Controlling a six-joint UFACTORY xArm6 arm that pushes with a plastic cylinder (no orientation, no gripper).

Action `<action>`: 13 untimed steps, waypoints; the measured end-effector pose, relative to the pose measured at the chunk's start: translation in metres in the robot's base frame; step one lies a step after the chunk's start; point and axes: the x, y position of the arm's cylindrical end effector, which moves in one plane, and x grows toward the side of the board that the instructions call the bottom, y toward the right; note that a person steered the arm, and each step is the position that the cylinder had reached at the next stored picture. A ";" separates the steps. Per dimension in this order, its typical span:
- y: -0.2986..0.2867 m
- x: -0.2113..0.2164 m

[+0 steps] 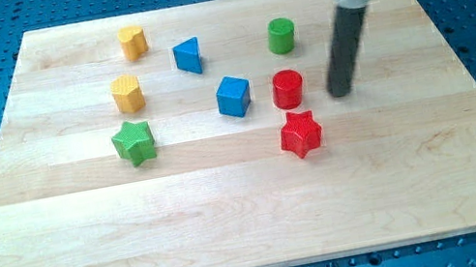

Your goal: Place the blue blocks at the top center

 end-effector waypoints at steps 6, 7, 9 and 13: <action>-0.114 -0.066; -0.100 -0.065; -0.054 -0.050; -0.129 -0.111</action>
